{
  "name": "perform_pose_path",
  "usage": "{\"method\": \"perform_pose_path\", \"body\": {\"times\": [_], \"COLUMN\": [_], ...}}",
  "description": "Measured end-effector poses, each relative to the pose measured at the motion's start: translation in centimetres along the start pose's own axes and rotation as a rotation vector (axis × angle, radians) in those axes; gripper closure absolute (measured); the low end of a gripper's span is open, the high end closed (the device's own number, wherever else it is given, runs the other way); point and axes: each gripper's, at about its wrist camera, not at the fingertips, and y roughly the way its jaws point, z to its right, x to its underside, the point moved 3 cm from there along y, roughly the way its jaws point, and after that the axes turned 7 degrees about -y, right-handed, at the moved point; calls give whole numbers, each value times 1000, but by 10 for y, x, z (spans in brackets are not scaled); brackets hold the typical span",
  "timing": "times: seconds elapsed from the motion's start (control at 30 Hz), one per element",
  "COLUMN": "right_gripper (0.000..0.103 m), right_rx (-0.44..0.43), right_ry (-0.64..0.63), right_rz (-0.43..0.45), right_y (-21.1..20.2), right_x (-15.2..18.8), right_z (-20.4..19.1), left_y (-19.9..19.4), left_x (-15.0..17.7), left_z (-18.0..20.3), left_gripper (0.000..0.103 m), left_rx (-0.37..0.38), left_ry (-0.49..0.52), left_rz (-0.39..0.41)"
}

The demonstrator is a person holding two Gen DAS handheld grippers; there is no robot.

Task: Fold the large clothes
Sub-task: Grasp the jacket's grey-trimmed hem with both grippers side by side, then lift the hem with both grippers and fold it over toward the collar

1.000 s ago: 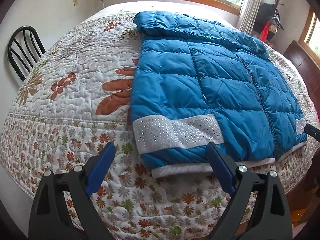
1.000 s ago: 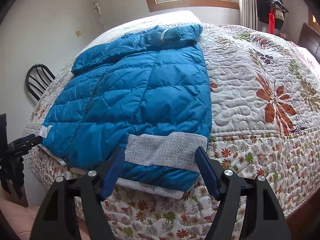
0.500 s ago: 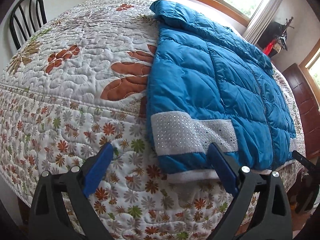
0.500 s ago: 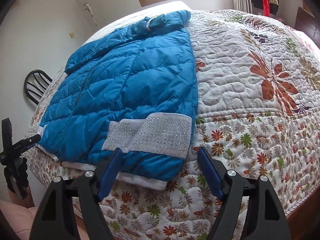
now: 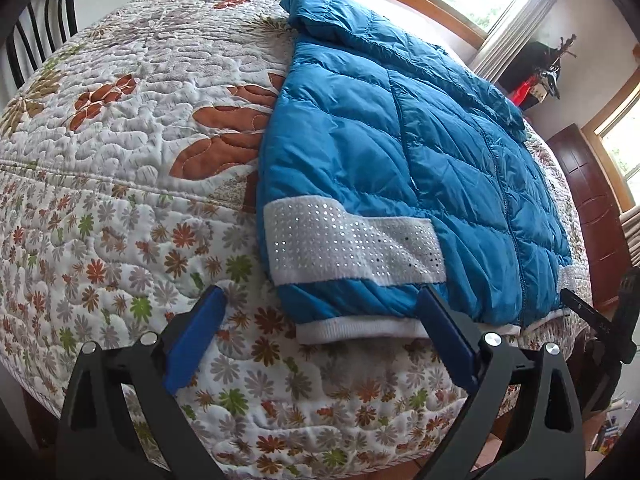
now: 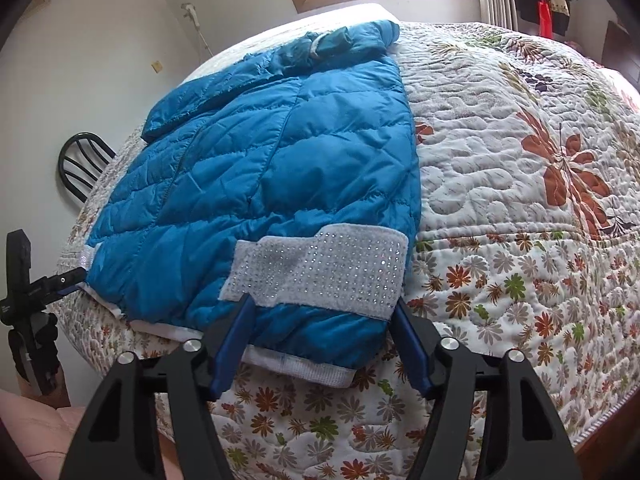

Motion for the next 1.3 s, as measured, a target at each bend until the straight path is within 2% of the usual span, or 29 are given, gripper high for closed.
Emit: {"method": "perform_pose_path", "body": {"times": [0.1,0.13,0.27,0.37,0.47,0.57,0.8,0.9,1.0,1.13,1.3], "right_gripper": [62,69,81,85,88,90,91,91,91,92,92], "right_rx": [-23,-27,-46,-52,-58,-61,-81,-75,-75,-103,-121], "right_ry": [8,18,31,31,33,25,5,21,35,29,-25], "right_rz": [9,10,25,36,47,71,114,107,94,145,191], "right_y": [0,1,-4,-8,-12,-21,-50,-46,-37,-54,-75], "right_x": [-4,-5,-7,-7,-7,-6,10,17,17,7,-25], "right_z": [2,3,7,7,7,5,-4,-3,-2,-3,-14], "left_y": [1,2,4,3,-4,-12,-38,-38,-28,-48,-67], "left_x": [-1,-1,-4,-5,-5,-3,17,22,22,14,-8], "left_z": [5,6,9,5,0,0,-1,-3,-7,-1,16], "left_gripper": [10,20,55,74,87,92,92,91,92,92,92], "left_rx": [47,71,66,78,114,150,162,156,143,183,221], "left_ry": [-8,-15,-26,-45,-69,-72,12,45,40,70,115], "left_rz": [-14,-30,-30,-20,8,34,59,79,58,120,182]}}
